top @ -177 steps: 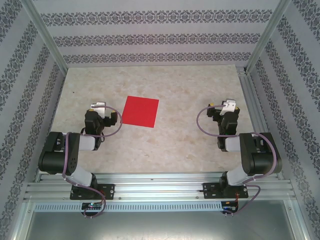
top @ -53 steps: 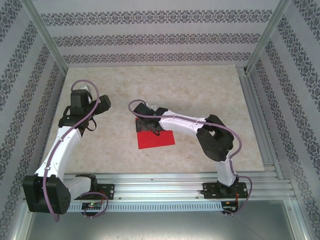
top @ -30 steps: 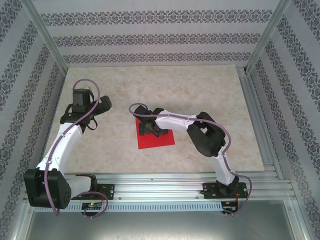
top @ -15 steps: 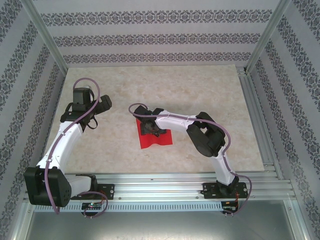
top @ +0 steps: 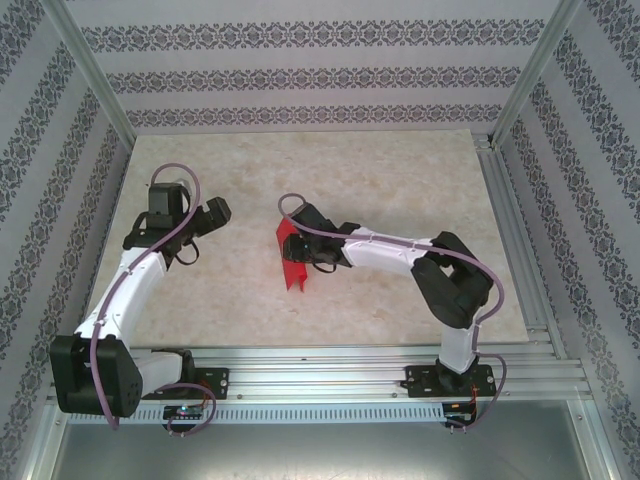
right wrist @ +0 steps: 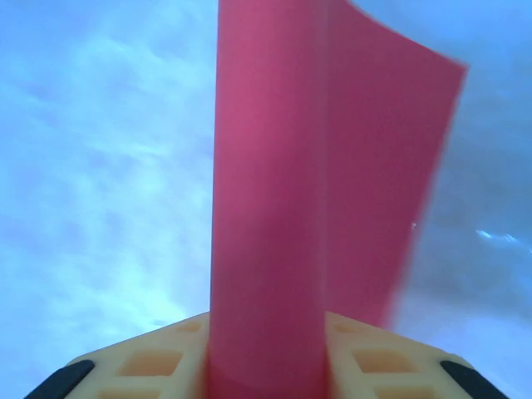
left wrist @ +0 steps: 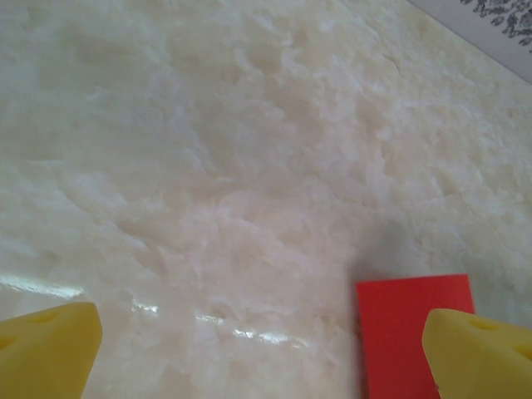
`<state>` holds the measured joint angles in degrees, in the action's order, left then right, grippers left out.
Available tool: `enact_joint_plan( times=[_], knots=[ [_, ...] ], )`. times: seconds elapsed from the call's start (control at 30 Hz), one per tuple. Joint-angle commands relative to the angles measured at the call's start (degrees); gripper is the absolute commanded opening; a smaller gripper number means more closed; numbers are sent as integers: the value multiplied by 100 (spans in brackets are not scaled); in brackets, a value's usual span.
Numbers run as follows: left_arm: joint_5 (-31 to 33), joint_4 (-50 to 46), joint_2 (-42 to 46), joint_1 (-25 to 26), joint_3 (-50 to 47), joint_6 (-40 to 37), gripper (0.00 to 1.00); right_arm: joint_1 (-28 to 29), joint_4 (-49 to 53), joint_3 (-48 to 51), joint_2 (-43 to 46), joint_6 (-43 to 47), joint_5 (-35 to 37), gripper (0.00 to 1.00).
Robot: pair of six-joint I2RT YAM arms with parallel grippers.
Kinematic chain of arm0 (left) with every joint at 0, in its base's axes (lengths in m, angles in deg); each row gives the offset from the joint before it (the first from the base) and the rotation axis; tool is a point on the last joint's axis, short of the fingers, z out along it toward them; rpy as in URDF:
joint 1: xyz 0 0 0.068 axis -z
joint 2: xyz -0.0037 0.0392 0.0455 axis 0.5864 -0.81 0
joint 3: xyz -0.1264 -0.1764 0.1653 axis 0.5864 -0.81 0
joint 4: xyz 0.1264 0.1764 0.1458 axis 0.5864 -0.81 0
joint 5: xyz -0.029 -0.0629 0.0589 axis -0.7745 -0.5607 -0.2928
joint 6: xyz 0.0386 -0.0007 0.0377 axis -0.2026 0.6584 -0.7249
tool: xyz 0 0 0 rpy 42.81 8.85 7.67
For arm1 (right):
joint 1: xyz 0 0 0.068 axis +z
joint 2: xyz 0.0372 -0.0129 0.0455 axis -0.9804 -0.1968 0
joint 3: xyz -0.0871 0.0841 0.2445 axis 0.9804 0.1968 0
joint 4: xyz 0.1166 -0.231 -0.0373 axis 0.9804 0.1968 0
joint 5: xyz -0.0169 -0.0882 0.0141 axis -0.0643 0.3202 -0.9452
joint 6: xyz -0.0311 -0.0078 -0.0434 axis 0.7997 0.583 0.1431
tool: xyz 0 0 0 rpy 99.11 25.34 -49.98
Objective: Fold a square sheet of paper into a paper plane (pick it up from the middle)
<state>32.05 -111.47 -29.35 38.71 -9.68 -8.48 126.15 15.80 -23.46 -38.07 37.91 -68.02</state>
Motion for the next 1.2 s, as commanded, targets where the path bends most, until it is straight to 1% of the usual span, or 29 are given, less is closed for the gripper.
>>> enact_joint_plan(
  times=[0.0,0.1,0.17,0.27,0.3,0.5,0.63,0.7,0.87,1.0,1.17],
  knots=[
    [-739,368,158,75,-220,231,100,-189,-1763,507,300,-471,-917,30],
    [-945,481,153,180,-380,293,100,-319,-2558,889,267,-906,-1207,29],
    [-948,531,130,349,-433,258,99,-338,-2540,952,177,-936,-1149,29],
    [-966,715,-25,652,-515,279,92,-338,-2555,1100,1,-979,-1036,29],
    [-980,812,-105,766,-540,302,90,-340,-2604,1141,-59,-1013,-1024,28],
    [-985,1463,-840,1474,-548,540,66,-404,-2577,1267,-348,-998,-1040,28],
    [-975,1849,-1434,1787,-474,694,51,-441,-2565,1366,-434,-1008,-1005,28],
    [-957,1972,-1669,1872,-438,737,44,-471,-2594,1404,-465,-1041,-1005,28],
    [-911,2194,-2122,1908,-414,809,36,-486,-2603,1423,-544,-1082,-1005,29],
    [-1060,2432,-2460,1933,-368,873,28,-481,-2608,1418,-593,-1095,-1004,29],
    [-1144,2496,-2839,1984,-196,827,20,-480,-2561,1386,-615,-1116,-1005,29]
  ],
)
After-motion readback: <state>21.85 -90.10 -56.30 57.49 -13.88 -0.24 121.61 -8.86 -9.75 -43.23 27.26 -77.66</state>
